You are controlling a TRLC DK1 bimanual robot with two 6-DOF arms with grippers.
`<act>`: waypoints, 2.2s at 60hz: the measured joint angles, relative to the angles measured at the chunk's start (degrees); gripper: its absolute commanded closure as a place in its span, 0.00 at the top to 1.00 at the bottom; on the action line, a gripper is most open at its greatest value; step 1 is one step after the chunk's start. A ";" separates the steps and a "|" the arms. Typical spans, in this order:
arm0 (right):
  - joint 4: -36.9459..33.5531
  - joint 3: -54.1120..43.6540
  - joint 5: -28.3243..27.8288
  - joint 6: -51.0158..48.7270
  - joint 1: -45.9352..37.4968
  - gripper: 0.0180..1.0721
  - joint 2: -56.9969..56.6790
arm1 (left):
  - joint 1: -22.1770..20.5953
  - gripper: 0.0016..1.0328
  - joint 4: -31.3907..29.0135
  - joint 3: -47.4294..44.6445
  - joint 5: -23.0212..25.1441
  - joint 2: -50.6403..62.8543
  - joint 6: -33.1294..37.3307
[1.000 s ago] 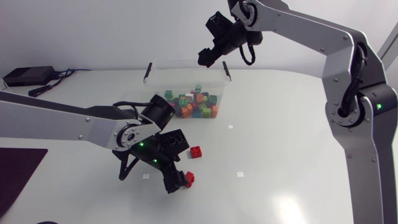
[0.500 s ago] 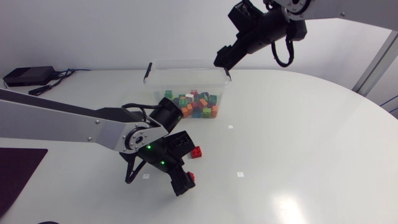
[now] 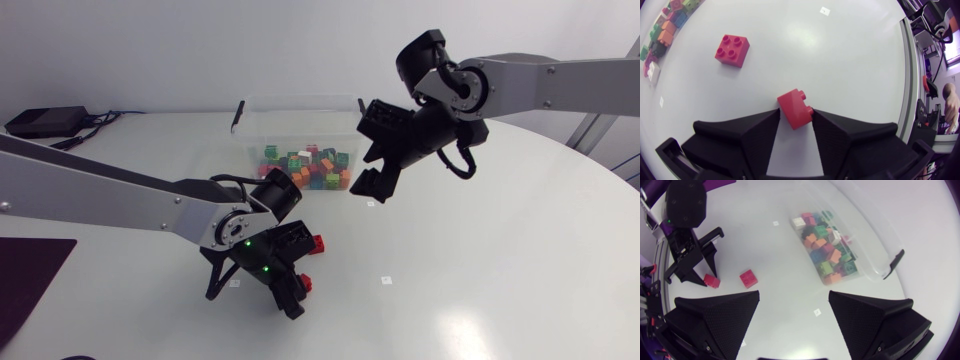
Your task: Place the duplo bricks in the container
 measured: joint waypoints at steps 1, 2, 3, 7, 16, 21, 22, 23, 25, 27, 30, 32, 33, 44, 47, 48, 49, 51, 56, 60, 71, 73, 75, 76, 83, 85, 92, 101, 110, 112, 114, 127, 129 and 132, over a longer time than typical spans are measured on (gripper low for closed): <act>-0.15 -0.28 -0.33 -0.79 0.17 0.95 0.02 | 0.04 0.28 -0.24 0.00 0.00 -0.02 0.00; -0.39 -0.46 -0.63 -1.36 0.33 0.95 0.07 | 0.04 0.28 -0.39 0.00 0.00 -0.04 0.00; -0.59 -0.57 -0.83 -1.88 0.42 0.95 0.13 | 0.13 0.28 -0.59 0.00 0.00 -0.13 0.00; -1.49 -0.63 -1.70 -4.35 0.83 0.95 0.77 | 0.83 0.28 -1.22 0.00 0.00 -0.66 0.02; -1.95 -0.63 -1.77 -8.68 2.32 0.95 4.26 | 3.52 0.28 -2.03 0.00 0.00 -5.03 0.31; -2.47 -0.63 -0.57 -10.38 3.72 0.95 6.43 | 4.61 0.28 -2.32 0.00 0.00 -7.74 0.74; -2.54 -0.63 -0.50 -10.56 3.91 0.95 6.71 | 4.68 0.28 -2.47 0.00 0.00 -8.17 0.74; -2.56 -0.63 -0.11 -10.78 4.17 0.95 7.10 | 4.81 0.28 -2.58 0.00 -0.02 -8.57 0.83; -2.60 -0.55 0.83 -11.19 4.70 0.95 7.89 | 5.01 0.28 -2.86 0.00 0.00 -9.27 0.98; -2.69 -0.44 1.51 -11.58 5.22 0.95 8.72 | 5.18 0.28 -3.13 0.00 0.00 -9.97 1.38; -2.73 -0.17 2.71 -12.13 5.97 0.95 10.03 | 5.60 0.28 -3.37 0.00 0.00 -10.84 1.62; -2.73 0.15 3.21 -12.57 6.34 0.94 10.80 | 6.03 0.28 -3.69 0.00 0.00 -11.45 1.81; -2.73 0.39 3.50 -12.81 6.54 0.93 11.21 | 6.29 0.28 -3.78 0.00 0.00 -11.80 1.81; -2.97 3.26 6.40 -14.16 8.37 0.92 14.40 | 10.43 0.28 -4.22 0.00 -0.02 -15.85 2.73; -3.39 4.17 7.15 -14.58 8.94 0.92 15.08 | 11.54 0.28 -4.22 0.00 -0.02 -17.03 3.13; -3.43 4.48 7.41 -14.62 9.07 0.92 15.34 | 11.89 0.28 -4.22 0.00 -0.02 -17.55 3.19; -3.61 4.79 7.63 -14.78 9.27 0.92 15.63 | 12.17 0.28 -4.22 0.00 0.00 -17.90 3.30; -4.13 5.51 8.07 -14.97 9.60 0.92 16.15 | 12.83 0.28 -4.22 0.00 -0.02 -18.73 3.32; -6.14 7.39 8.76 -15.87 10.43 0.92 17.84 | 14.23 0.28 -4.22 0.02 -0.02 -20.48 3.34; -7.74 8.66 9.60 -16.24 10.88 0.88 18.99 | 15.26 0.28 -4.22 0.09 0.02 -21.38 3.48; -10.51 11.78 11.52 -17.66 12.33 0.88 21.97 | 18.43 0.28 -4.22 1.36 0.50 -22.88 3.58; -10.75 12.00 11.69 -18.01 12.68 0.87 22.36 | 18.86 0.28 -4.22 1.55 0.59 -23.06 3.76; -11.19 12.24 12.20 -18.29 13.03 0.86 22.67 | 19.28 0.28 -4.22 1.73 0.87 -23.19 3.80; -11.41 12.28 12.44 -18.47 13.14 0.86 22.80 | 19.45 0.28 -4.22 1.77 0.92 -23.21 3.82; -12.04 13.07 13.49 -19.06 14.19 0.86 23.89 | 20.33 0.28 -4.22 1.84 1.40 -23.28 4.63; -12.50 13.55 13.86 -19.10 14.32 0.83 24.28 | 20.44 0.28 -4.22 1.86 1.55 -23.28 4.83; -13.77 15.34 14.51 -19.32 14.88 0.80 25.55 | 20.79 0.28 -4.22 1.86 1.77 -23.28 4.83; -14.71 16.85 15.13 -19.47 15.87 0.71 26.23 | 22.21 0.28 -4.31 2.51 2.43 -23.28 4.85; -14.78 18.21 15.13 -19.50 16.96 0.61 27.04 | 23.61 0.28 -4.35 3.26 3.04 -23.28 4.85; -14.75 18.40 15.15 -19.50 17.14 0.59 27.36 | 23.76 0.28 -4.37 3.28 3.08 -23.28 4.85; -14.75 18.49 15.13 -19.50 17.18 0.59 27.87 | 23.96 0.28 -4.37 3.30 3.23 -23.28 4.85; -14.60 18.53 14.82 -19.47 17.22 0.43 29.81 | 25.11 0.28 -4.39 3.32 3.50 -23.28 5.05; -14.60 18.53 14.62 -19.47 17.22 0.39 29.83 | 25.27 0.28 -4.39 3.34 3.54 -23.28 5.05; -14.43 18.53 14.29 -19.47 17.22 0.30 29.83 | 25.57 0.28 -4.39 3.50 3.76 -23.28 5.05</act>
